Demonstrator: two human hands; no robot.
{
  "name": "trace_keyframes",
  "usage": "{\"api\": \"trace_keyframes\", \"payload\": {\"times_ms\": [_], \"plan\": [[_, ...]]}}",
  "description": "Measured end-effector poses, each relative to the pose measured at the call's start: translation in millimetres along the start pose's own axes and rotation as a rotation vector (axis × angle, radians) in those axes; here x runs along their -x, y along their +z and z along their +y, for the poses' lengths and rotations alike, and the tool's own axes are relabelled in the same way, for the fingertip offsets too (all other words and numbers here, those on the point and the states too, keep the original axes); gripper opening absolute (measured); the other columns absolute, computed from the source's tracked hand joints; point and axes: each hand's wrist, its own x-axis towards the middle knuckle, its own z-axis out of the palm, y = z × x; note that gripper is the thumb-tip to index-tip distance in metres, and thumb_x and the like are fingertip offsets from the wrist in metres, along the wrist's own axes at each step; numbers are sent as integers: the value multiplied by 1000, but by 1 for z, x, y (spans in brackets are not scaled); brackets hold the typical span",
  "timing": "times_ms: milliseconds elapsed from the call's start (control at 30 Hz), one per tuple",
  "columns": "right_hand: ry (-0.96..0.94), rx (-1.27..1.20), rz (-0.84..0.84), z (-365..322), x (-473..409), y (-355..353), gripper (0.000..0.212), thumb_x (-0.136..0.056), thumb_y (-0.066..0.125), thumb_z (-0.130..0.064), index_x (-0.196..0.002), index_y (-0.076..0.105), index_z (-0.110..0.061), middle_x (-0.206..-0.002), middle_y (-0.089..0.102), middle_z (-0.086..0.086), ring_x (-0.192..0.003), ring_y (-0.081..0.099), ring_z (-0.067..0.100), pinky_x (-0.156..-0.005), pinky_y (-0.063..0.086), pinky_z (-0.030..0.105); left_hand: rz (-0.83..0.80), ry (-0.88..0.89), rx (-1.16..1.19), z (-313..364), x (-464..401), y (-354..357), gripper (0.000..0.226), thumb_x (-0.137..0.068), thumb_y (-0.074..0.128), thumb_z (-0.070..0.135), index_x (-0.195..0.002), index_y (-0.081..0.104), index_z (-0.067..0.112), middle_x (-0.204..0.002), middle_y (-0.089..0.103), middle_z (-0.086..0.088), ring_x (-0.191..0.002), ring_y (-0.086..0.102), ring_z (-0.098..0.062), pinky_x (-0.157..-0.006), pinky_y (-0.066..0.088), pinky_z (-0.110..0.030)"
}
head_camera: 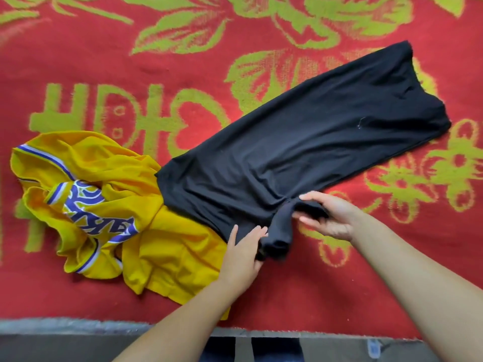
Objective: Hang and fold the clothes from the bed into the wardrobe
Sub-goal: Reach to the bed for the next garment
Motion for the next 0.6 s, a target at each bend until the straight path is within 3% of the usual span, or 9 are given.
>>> {"api": "trace_keyframes", "payload": {"times_ms": [67, 133, 200, 267, 333, 400, 500, 533, 600], "plan": [[-90, -281, -86, -8, -7, 25, 36, -98, 41, -16, -97, 66, 9, -97, 70, 25, -79, 73, 32, -57, 59, 37, 30, -327, 404, 0, -8, -9, 23, -93, 57, 16, -113, 67, 8, -109, 70, -5, -118, 55, -17, -110, 36, -34], [-223, -361, -145, -13, -14, 44, 32, -101, 40, -21, -123, 50, 1, -121, 61, 26, -96, 70, 33, -72, 59, 44, -27, -635, 836, -6, -11, -22, 18, -97, 54, 16, -107, 67, 9, -108, 69, -2, -109, 58, -15, -93, 44, -22], [-360, -146, -60, -11, -23, 53, 32, -101, 42, -18, -133, 43, -10, -128, 58, 18, -108, 65, 28, -84, 55, 42, -34, -744, 1031, -18, -10, -31, 13, -96, 54, 14, -100, 67, 14, -101, 67, 2, -95, 58, -10, -83, 45, -23], [-539, 272, 72, 2, -27, 57, 31, -99, 45, -8, -129, 48, -12, -124, 61, 12, -117, 60, 25, -95, 50, 37, -109, -772, 1059, -27, -5, -40, 17, -96, 51, 9, -84, 62, 13, -83, 61, 0, -77, 55, -8, -68, 43, -19], [-842, 736, 166, 25, -26, 58, 37, -91, 48, 2, -126, 54, -8, -122, 62, 9, -121, 57, 23, -103, 42, 28, -106, -767, 1002, -31, -3, -51, 26, -96, 48, 3, -73, 54, 14, -69, 55, 0, -57, 56, -1, -54, 41, -13], [-1039, 1272, 110, 60, -28, 58, 55, -84, 51, -5, -139, 45, -6, -141, 49, 11, -135, 43, 22, -115, 26, 28, 89, -667, 834, -41, -10, -71, 19, -95, 51, 2, -79, 55, 13, -73, 61, -5, -58, 61, -6, -57, 46, -18], [-964, 1954, 81, 104, -47, 55, 87, -83, 52, -21, -154, 1, -23, -158, -15, 6, -148, -10, 24, -114, -11, 48, 389, -409, 376, -77, -48, -109, 19, -86, 60, 0, -104, 60, 5, -100, 62, -10, -94, 59, -23, -87, 45, -29], [-918, 2048, 131, 110, -53, 56, 91, -84, 52, -22, -153, -8, -27, -152, -28, 4, -145, -20, 25, -111, -19, 50, 394, -383, 234, -92, -65, -120, 34, -84, 62, 3, -118, 56, 2, -114, 58, -14, -108, 54, -28, -97, 41, -34], [-902, 2050, 232, 112, -61, 61, 93, -84, 57, -22, -152, -6, -30, -153, -29, 4, -144, -22, 24, -110, -20, 53, 225, -433, 15, -122, -96, -135, 65, -85, 66, 17, -142, 37, 6, -136, 47, -15, -129, 41, -31, -110, 30, -43]]}}
